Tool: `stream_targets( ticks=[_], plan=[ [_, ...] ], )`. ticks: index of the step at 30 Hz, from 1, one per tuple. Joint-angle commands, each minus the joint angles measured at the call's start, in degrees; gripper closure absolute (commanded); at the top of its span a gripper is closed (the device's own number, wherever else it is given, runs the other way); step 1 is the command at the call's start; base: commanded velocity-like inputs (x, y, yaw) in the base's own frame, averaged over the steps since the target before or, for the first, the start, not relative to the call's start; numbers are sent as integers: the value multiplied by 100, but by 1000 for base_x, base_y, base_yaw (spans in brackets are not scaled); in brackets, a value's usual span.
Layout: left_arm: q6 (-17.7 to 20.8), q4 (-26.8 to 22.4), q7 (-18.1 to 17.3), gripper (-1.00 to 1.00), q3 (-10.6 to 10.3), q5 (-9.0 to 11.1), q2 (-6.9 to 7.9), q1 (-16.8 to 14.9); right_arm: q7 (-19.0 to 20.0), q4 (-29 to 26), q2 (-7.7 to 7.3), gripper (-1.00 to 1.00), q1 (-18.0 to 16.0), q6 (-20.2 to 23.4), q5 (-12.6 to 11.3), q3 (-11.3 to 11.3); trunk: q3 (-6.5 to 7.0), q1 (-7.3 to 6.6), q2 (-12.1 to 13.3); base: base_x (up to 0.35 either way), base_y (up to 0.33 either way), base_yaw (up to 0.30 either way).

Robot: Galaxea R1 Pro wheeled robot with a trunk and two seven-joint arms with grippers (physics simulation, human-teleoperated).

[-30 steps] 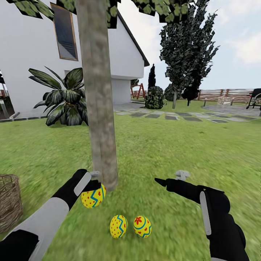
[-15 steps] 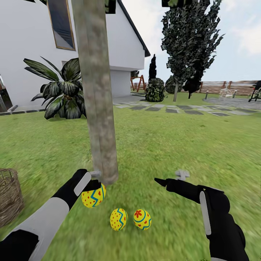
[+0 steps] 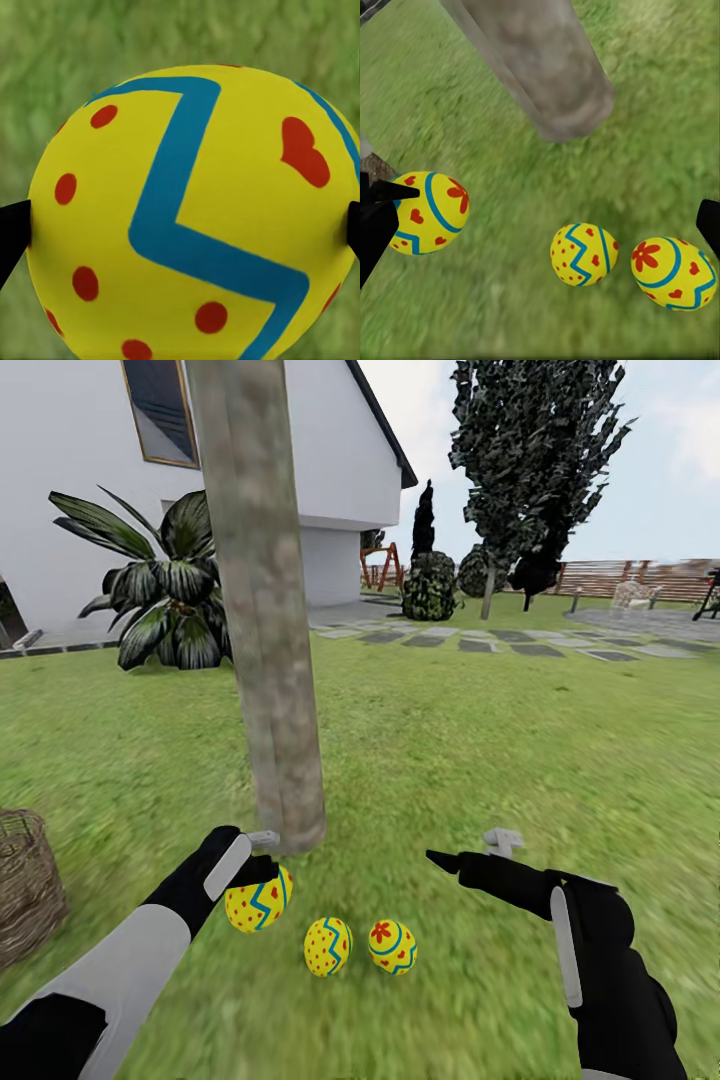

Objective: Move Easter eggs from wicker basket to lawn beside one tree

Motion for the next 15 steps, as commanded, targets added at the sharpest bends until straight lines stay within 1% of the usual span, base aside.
stream_targets(
  ticks=[1, 15],
  plan=[
    [8, -8, 41, 100, -36, 61, 9, -3, 56, -5, 6, -100, -6, 24, 52, -13, -29, 1, -5, 0, 0, 0],
    [1, -8, 41, 100, -27, 62, 14, -2, 56, -5, 6, -100, -8, 24, 52, -13, -339, 37, -23, 0, 0, 0]
  ],
)
